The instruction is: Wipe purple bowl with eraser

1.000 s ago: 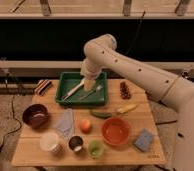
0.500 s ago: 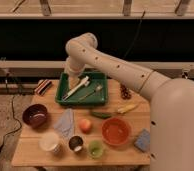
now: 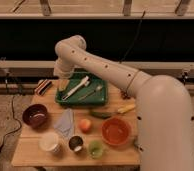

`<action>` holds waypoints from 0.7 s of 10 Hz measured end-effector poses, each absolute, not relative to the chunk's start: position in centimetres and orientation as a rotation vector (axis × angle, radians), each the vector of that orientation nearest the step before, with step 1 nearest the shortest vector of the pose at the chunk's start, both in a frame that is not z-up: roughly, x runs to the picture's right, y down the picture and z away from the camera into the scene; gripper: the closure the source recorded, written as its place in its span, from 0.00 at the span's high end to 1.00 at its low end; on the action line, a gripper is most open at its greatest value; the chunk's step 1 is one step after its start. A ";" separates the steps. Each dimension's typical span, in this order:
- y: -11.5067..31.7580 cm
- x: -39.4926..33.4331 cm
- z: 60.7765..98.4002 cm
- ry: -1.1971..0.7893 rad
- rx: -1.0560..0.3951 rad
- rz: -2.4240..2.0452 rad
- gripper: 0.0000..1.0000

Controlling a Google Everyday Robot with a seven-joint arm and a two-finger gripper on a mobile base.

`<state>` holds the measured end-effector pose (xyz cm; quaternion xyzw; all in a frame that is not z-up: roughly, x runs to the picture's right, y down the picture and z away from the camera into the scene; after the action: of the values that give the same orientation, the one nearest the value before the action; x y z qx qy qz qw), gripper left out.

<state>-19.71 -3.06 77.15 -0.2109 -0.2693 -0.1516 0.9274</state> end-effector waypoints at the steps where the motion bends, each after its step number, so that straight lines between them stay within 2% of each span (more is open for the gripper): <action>1: -2.9 -19.8 77.1 -0.563 -0.430 -0.312 0.65; 7: -2.8 -19.3 77.1 -0.547 -0.439 -0.319 0.65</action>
<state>-19.32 -2.79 77.07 -0.2142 -0.2666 -0.1556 0.9267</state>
